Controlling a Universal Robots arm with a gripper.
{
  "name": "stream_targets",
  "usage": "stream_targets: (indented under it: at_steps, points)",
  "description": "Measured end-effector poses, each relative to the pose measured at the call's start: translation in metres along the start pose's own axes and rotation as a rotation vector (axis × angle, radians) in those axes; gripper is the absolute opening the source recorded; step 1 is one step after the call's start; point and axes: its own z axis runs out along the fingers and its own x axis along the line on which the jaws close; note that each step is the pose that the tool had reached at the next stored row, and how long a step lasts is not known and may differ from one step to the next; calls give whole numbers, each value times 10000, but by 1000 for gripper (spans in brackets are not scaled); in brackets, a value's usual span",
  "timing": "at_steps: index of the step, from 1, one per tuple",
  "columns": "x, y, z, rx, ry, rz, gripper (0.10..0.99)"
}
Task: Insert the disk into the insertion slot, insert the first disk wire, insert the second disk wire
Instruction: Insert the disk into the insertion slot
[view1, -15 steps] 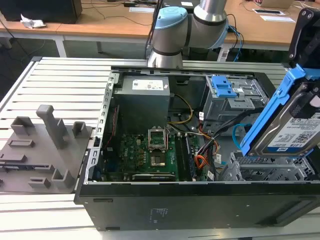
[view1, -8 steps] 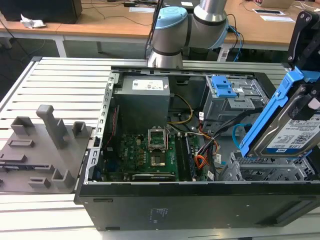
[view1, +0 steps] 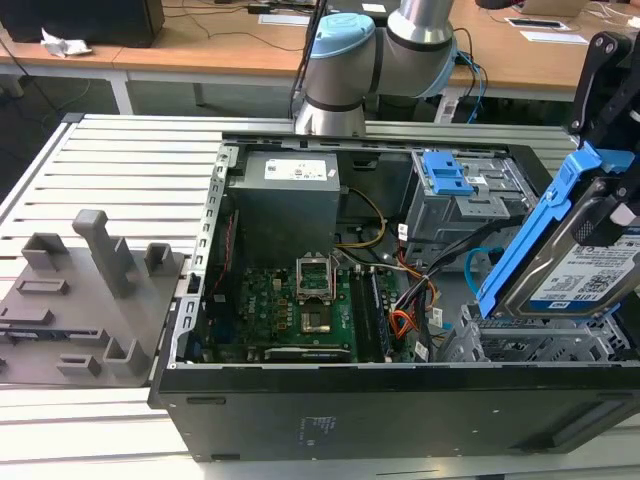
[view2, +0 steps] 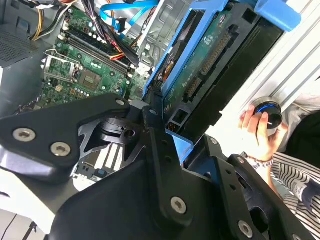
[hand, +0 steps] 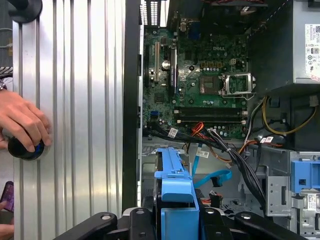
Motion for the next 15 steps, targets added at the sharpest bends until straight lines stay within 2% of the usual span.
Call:
stream_targets:
  at_steps: [15]
  points:
    - [0,-3,85,0,0,0,365]
